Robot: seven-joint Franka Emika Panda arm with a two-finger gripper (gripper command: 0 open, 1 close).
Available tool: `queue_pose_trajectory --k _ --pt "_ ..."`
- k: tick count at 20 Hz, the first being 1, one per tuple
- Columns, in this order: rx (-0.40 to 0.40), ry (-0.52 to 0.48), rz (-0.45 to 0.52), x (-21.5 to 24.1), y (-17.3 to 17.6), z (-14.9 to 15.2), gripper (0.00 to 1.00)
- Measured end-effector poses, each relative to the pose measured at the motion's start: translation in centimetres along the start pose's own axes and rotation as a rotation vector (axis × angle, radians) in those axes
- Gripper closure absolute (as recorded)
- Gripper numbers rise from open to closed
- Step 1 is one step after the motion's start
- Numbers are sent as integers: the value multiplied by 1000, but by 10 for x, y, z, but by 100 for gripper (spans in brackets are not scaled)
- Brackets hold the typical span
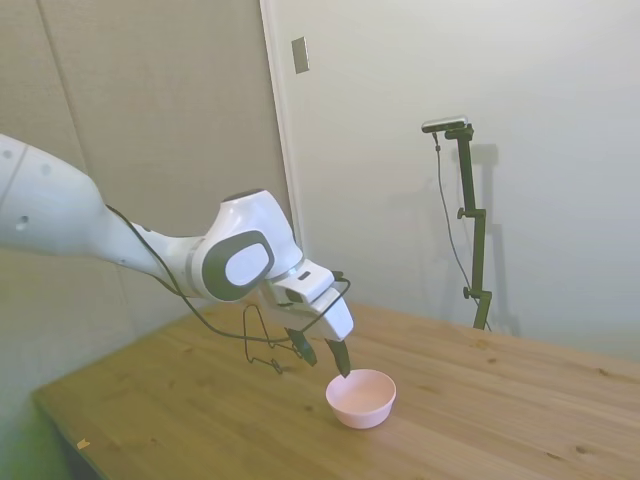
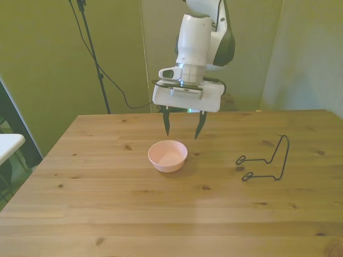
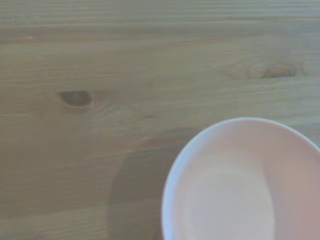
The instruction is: Load the bowl
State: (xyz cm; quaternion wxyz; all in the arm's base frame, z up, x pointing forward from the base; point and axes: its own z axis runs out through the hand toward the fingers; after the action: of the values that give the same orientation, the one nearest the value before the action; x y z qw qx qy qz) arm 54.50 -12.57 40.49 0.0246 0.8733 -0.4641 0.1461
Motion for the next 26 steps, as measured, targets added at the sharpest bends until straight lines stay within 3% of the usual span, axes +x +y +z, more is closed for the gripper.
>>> queue_pose_trajectory --k 4,5,26 --pt "-14 -24 -4 -13 -23 29 0" --pt "-19 -29 -5 -16 -25 33 100" --pt "-53 -64 37 -13 -12 47 100"
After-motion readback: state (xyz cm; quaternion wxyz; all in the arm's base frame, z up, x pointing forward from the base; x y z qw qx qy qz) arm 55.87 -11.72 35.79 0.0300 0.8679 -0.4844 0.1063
